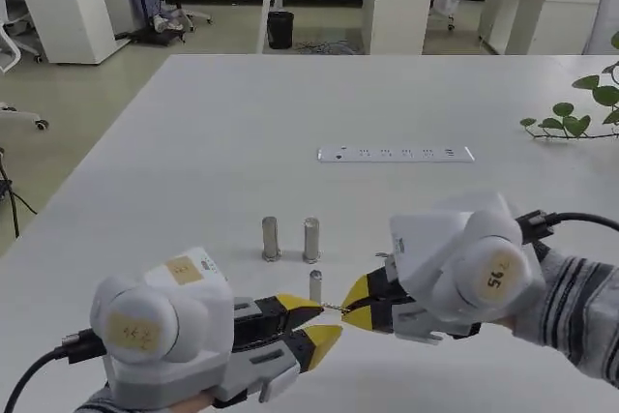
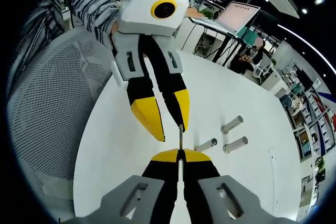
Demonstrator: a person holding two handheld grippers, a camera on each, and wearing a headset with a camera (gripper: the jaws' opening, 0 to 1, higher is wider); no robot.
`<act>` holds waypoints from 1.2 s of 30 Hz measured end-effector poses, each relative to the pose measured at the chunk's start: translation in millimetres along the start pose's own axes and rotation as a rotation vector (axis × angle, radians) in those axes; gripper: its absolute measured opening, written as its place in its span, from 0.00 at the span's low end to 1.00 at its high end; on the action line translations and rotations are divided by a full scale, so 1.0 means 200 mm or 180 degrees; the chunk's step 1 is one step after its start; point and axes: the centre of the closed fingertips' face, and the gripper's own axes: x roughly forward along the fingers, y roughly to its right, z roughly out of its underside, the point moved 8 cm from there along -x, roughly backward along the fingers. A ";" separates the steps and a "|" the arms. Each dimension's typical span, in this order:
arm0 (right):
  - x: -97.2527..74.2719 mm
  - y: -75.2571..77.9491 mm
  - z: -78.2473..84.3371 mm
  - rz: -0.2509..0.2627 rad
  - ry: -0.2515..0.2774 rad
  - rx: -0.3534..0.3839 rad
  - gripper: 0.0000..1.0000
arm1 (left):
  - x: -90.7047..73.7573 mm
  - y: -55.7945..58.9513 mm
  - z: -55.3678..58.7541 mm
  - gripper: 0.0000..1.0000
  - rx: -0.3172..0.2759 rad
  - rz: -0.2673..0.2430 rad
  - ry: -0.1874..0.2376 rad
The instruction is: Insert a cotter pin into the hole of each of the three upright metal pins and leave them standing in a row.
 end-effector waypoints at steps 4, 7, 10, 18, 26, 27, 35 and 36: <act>0.00 0.01 0.03 0.0073 -0.0097 0.0101 0.00 | 0.00 -0.02 0.00 0.22 0.0035 -0.0139 0.0049; 0.00 0.02 0.05 0.0129 -0.0183 0.0139 0.00 | 0.00 -0.03 0.01 0.26 0.0059 -0.0248 0.0048; 0.01 0.04 0.08 0.0194 -0.0268 0.0216 0.00 | 0.00 -0.05 0.03 0.30 0.0081 -0.0419 0.0044; 0.02 0.06 0.14 0.0318 -0.0450 0.0413 0.00 | 0.03 -0.12 0.09 0.35 -0.0016 -0.0845 -0.0006; 0.06 0.09 0.17 0.0455 -0.0569 0.0649 0.00 | 0.10 -0.18 0.15 0.36 -0.0093 -0.1104 -0.0125; 0.06 0.10 0.17 0.0463 -0.0575 0.0663 0.00 | 0.11 -0.18 0.16 0.35 -0.0098 -0.1109 -0.0127; 0.10 0.12 0.19 0.0554 -0.0664 0.0729 0.00 | 0.23 -0.21 0.21 0.34 -0.0177 -0.1169 -0.0225; 0.11 0.13 0.20 0.0557 -0.0680 0.0733 0.00 | 0.24 -0.21 0.22 0.34 -0.0185 -0.1173 -0.0249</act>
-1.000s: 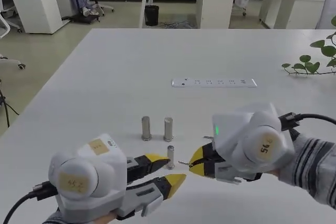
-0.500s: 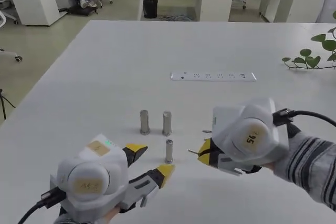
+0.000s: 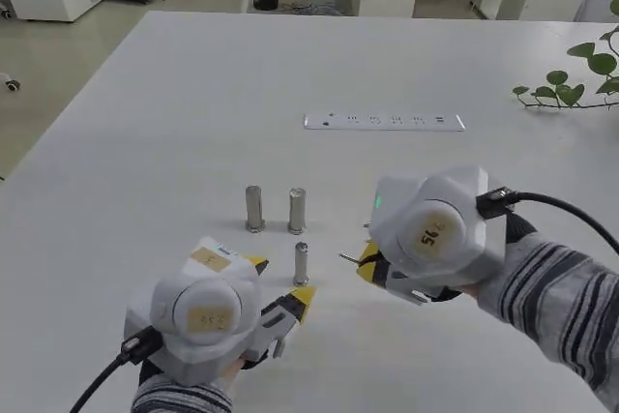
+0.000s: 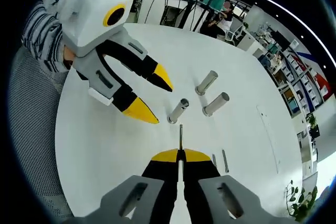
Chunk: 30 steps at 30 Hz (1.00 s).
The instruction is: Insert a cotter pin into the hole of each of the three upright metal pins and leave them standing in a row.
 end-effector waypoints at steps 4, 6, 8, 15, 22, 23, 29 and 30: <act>0.01 0.01 0.00 0.0003 -0.0018 0.0043 0.00 | 0.04 0.00 0.02 0.33 -0.0095 0.0000 -0.0032; 0.02 0.02 0.00 0.0021 -0.0033 0.0053 0.00 | 0.05 0.00 0.02 0.32 -0.0137 0.0004 -0.0052; 0.03 0.02 0.00 0.0047 -0.0066 0.0029 0.00 | 0.07 0.00 0.03 0.31 -0.0148 0.0014 -0.0052; 0.04 0.03 0.01 0.0085 -0.0095 0.0069 0.00 | 0.10 0.01 0.03 0.28 -0.0197 0.0045 -0.0064; 0.05 0.03 0.02 0.0077 -0.0104 0.0168 0.00 | 0.13 0.02 0.04 0.23 -0.0184 0.0107 -0.0082; 0.05 0.03 0.02 0.0077 -0.0102 0.0176 0.00 | 0.13 0.02 0.04 0.22 -0.0186 0.0106 -0.0083; 0.05 0.02 0.00 0.0079 -0.0079 0.0141 0.00 | 0.13 0.02 0.03 0.19 -0.0180 0.0114 -0.0073; 0.05 0.02 0.00 0.0087 -0.0087 0.0106 0.00 | 0.14 0.02 0.03 0.19 -0.0176 0.0117 -0.0071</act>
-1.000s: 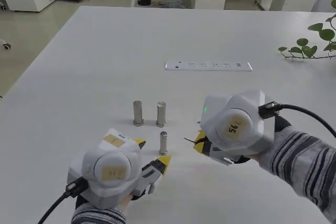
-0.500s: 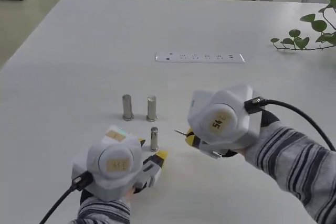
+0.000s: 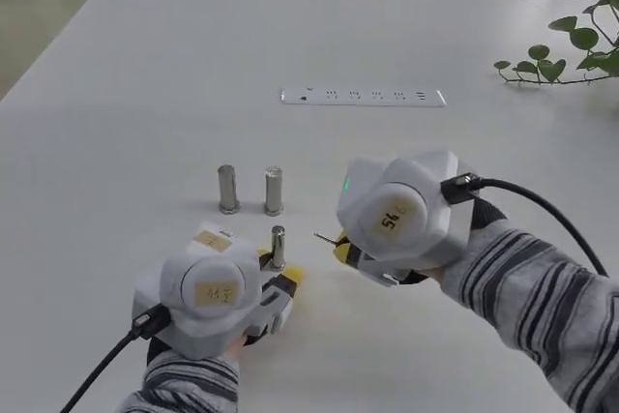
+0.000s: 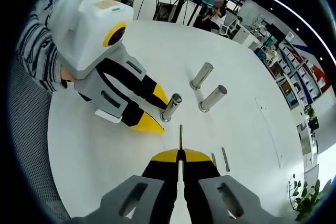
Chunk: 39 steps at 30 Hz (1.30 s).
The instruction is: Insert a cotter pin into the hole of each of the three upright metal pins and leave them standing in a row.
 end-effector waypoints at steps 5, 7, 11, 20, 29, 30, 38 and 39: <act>0.00 -0.01 -0.01 0.0005 -0.0011 -0.0087 0.00 | 0.00 0.00 0.00 0.17 0.0028 -0.0004 0.0003; 0.02 -0.01 -0.02 0.0009 -0.0027 -0.0123 0.00 | 0.01 -0.01 0.00 0.17 0.0038 -0.0029 0.0000; 0.04 -0.02 -0.03 0.0027 -0.0032 -0.0169 0.00 | 0.02 -0.02 0.00 0.17 0.0016 -0.0048 0.0022; 0.11 -0.02 -0.08 0.0024 -0.0030 -0.0158 0.00 | 0.05 -0.05 -0.01 0.12 0.0105 -0.0069 0.0037; 0.14 -0.03 -0.09 -0.0006 -0.0028 -0.0068 0.00 | 0.06 -0.06 -0.01 0.06 0.0138 -0.0003 0.0025; 0.14 -0.03 -0.09 -0.0002 -0.0018 -0.0054 0.00 | 0.07 -0.06 -0.01 0.06 0.0147 -0.0006 0.0026; 0.15 -0.02 -0.11 -0.0002 -0.0031 -0.0061 0.00 | 0.07 -0.05 0.00 0.05 0.0193 -0.0035 0.0038; 0.15 -0.02 -0.11 -0.0002 -0.0038 -0.0067 0.00 | 0.06 -0.05 0.00 0.05 0.0195 -0.0036 0.0037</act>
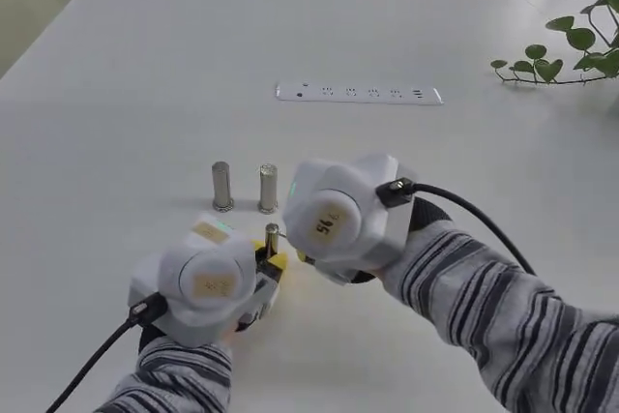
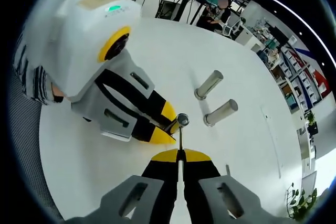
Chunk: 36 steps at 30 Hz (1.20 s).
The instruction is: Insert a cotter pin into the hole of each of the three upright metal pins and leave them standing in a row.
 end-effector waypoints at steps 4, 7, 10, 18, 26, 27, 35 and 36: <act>0.00 0.01 -0.01 0.0013 -0.0045 -0.0127 0.00 | 0.00 0.00 0.01 0.05 0.0007 -0.0014 0.0022; 0.00 0.01 -0.02 -0.0030 -0.0083 -0.0206 0.00 | 0.00 0.00 0.01 0.05 -0.0008 -0.0022 0.0030; -0.01 0.01 -0.03 -0.0044 -0.0126 -0.0289 0.00 | 0.00 0.00 0.01 0.05 -0.0001 -0.0020 0.0041; -0.02 0.03 -0.01 -0.0172 -0.0020 0.0022 0.00 | 0.00 0.00 0.02 0.05 0.0003 -0.0028 0.0080; -0.01 0.03 -0.02 -0.0186 -0.0098 -0.0107 0.00 | 0.00 0.01 0.01 0.05 0.0018 -0.0054 0.0074; -0.02 0.03 -0.03 -0.0184 -0.0106 -0.0133 0.00 | 0.00 0.01 0.02 0.05 -0.0002 -0.0057 0.0078; -0.07 0.04 -0.07 -0.0316 0.0185 -0.0072 0.00 | 0.01 0.01 0.01 0.05 0.0028 -0.0064 0.0078; -0.07 0.04 -0.06 -0.0315 0.0101 -0.0090 0.00 | 0.00 0.02 0.02 0.05 0.0010 -0.0064 0.0084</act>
